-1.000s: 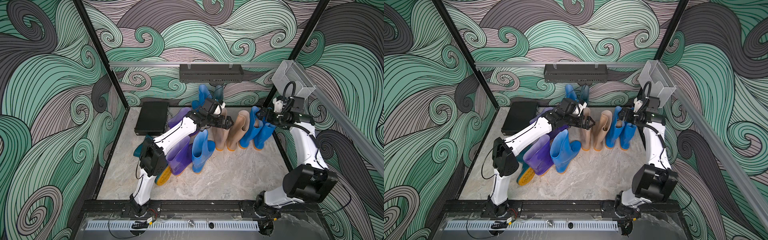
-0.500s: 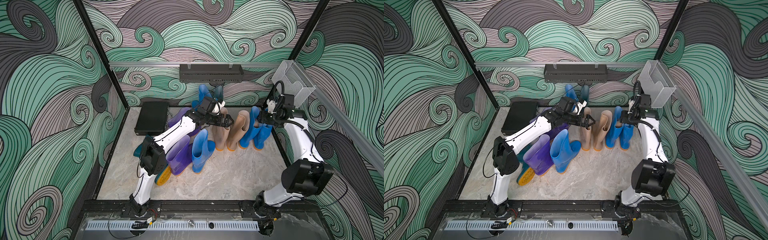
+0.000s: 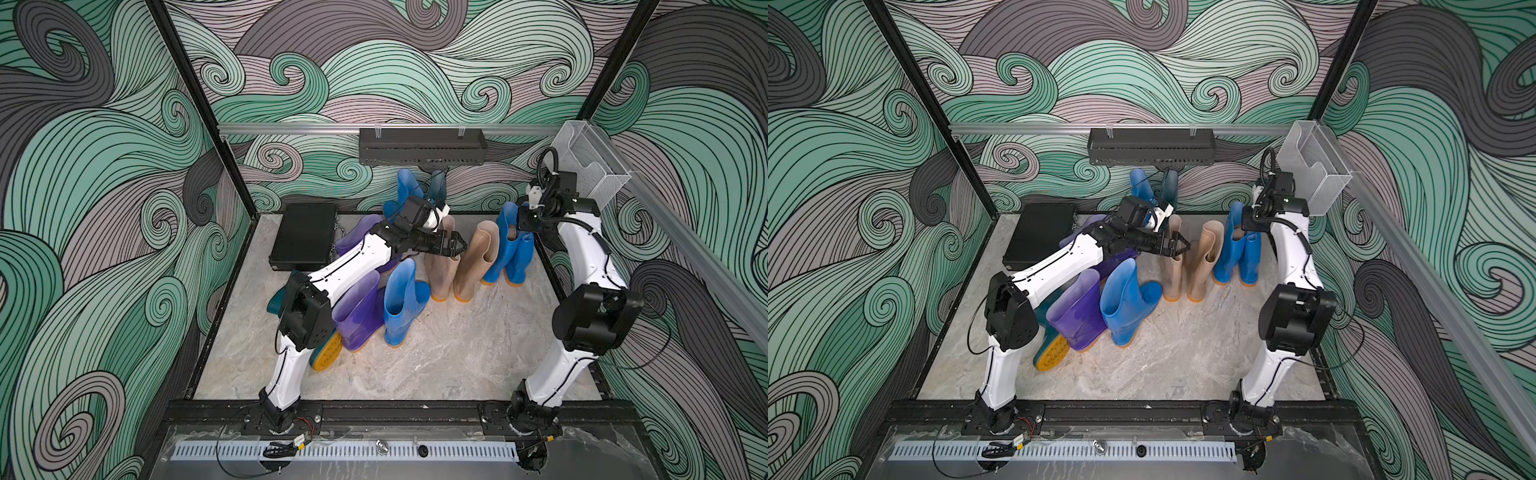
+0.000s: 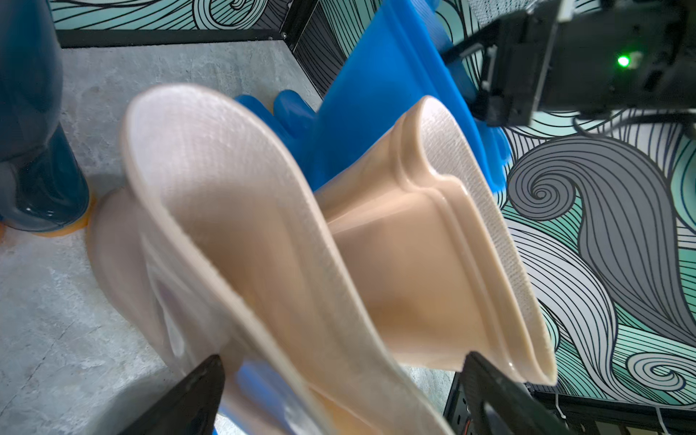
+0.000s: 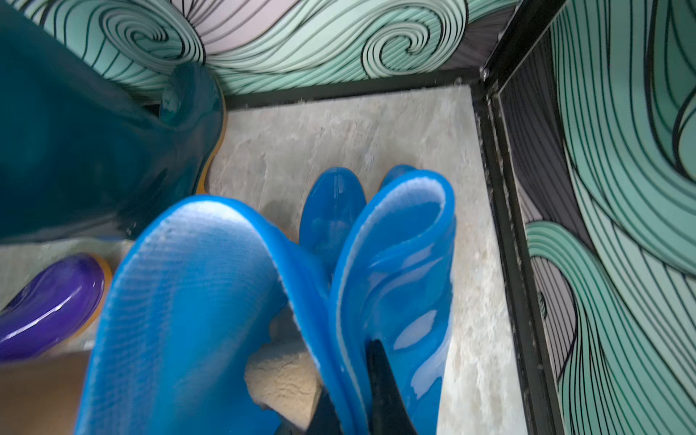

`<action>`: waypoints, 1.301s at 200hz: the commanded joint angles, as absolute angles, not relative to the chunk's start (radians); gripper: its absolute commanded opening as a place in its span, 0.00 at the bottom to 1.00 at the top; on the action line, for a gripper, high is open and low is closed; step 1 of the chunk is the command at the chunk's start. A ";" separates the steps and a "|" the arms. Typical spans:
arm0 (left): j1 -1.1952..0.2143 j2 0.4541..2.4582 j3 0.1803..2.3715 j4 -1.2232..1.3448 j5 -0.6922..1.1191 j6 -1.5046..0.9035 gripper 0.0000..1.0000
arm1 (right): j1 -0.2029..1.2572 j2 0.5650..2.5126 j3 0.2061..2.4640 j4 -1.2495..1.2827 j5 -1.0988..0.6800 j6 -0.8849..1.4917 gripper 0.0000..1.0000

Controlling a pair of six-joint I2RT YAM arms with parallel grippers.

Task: Match and arrange rain boots in pairs
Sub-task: Move a pair of rain boots to the corner of the board, then adjust the rain boot at the center of the board, then move a pair of rain boots to the center of the board.

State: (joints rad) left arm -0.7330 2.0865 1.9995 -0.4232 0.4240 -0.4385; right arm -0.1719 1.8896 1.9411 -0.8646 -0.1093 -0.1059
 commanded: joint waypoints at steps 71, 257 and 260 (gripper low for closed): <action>-0.718 2.059 1.985 -0.398 0.428 -0.462 0.99 | -0.127 2.057 2.267 -0.950 -0.014 -0.124 0.62; -0.617 1.773 1.745 -0.520 0.305 -0.424 0.92 | 0.112 1.439 1.556 -0.843 -0.123 0.332 0.99; -0.614 1.777 1.744 -0.526 0.308 -0.428 0.92 | 0.113 1.441 1.553 -0.836 -0.131 0.335 0.99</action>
State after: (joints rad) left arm -0.6483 1.7756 1.7660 -0.4618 0.3218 -0.3954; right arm 0.1036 1.4601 1.5597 -0.8925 -0.1299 0.2726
